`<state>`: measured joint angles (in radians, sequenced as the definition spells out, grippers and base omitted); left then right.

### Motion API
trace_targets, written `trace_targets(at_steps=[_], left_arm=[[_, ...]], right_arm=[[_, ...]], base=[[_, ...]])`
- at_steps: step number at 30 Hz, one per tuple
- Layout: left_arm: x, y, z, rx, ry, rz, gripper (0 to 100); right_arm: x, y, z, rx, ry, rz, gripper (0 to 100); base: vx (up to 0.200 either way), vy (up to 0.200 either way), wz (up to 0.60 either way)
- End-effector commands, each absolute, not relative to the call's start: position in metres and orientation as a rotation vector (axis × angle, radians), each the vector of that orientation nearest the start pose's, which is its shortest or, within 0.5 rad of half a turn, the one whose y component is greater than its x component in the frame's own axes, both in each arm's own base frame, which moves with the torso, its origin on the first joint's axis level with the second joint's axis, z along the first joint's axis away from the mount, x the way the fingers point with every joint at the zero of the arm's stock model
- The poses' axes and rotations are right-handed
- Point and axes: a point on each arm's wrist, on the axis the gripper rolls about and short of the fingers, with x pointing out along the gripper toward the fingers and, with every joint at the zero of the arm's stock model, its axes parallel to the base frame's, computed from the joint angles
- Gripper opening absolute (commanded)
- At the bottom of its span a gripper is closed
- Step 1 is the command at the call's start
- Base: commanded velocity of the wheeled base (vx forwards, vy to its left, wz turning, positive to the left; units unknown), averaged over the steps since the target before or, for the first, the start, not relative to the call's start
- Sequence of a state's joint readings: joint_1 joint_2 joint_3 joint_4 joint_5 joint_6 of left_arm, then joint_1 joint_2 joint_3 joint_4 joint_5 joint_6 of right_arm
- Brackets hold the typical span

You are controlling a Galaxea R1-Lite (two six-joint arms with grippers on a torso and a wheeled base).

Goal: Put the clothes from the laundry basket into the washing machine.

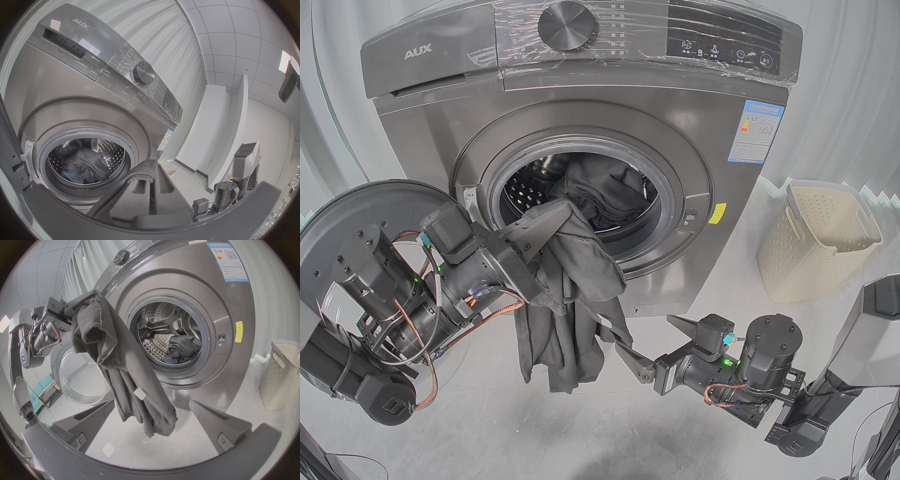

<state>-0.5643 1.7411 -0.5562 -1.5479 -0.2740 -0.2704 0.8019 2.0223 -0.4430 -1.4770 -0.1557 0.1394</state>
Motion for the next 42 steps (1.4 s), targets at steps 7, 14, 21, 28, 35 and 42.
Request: trace_targets(at_steps=[7,14,21,28,35,42], left_arm=[[0.238,-0.157,0.203,-0.31,-0.277,-0.87,0],[0.241,-0.158,0.21,-0.324,-0.31,-0.84,0],[0.242,-0.158,0.215,-0.327,-0.329,-0.838,0],[0.241,-0.157,0.217,-0.332,-0.335,-0.84,0],[0.24,-0.157,0.221,-0.335,-0.352,-0.841,0],[0.241,-0.157,0.222,-0.335,-0.355,-0.84,0]], right_arm=[[0.227,0.228,0.072,0.077,0.146,0.634,100],[0.24,0.231,0.062,0.076,0.154,0.613,100],[0.252,0.222,0.055,0.069,0.17,0.569,100],[0.261,0.218,0.039,0.058,0.201,0.543,100],[0.271,0.227,0.031,0.063,0.19,0.542,100],[0.285,0.235,0.023,0.072,0.175,0.534,100]], base=[[0.0,0.0,0.0],[0.0,0.0,0.0],[0.0,0.0,0.0],[0.0,0.0,0.0],[0.0,0.0,0.0],[0.0,0.0,0.0]])
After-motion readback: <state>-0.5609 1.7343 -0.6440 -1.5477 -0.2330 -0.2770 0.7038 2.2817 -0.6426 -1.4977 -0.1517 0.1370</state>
